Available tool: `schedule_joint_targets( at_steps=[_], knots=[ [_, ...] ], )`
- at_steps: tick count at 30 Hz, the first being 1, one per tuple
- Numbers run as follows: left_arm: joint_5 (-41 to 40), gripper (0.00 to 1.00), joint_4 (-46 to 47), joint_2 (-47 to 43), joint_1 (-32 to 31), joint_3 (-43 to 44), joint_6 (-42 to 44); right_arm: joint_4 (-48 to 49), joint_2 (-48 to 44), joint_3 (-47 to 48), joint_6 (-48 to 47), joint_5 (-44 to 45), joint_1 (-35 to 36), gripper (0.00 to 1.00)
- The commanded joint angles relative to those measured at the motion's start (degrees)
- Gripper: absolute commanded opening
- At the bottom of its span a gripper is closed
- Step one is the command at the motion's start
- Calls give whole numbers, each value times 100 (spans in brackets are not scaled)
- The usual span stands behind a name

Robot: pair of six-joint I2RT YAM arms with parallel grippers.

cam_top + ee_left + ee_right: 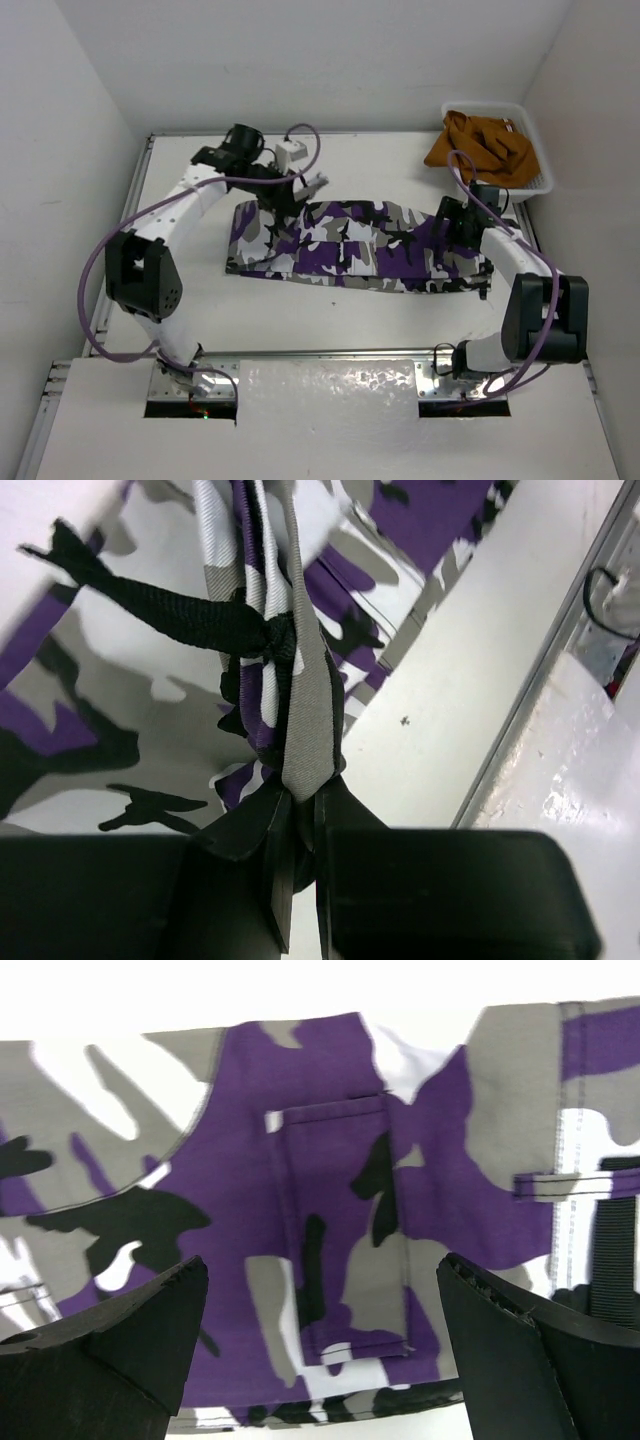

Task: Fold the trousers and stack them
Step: Fold the trousers

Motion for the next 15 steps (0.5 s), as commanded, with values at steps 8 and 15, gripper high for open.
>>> schedule_joint_targets(
  at_steps=[8,15],
  knots=[
    [-605,0,1279,338,-780,-425,-991,198,-471,-104,38,81,233,91],
    [-483,61,1842,873,-1255,-382,-1151,180,-384,-8,-6,19,339,92]
  ],
)
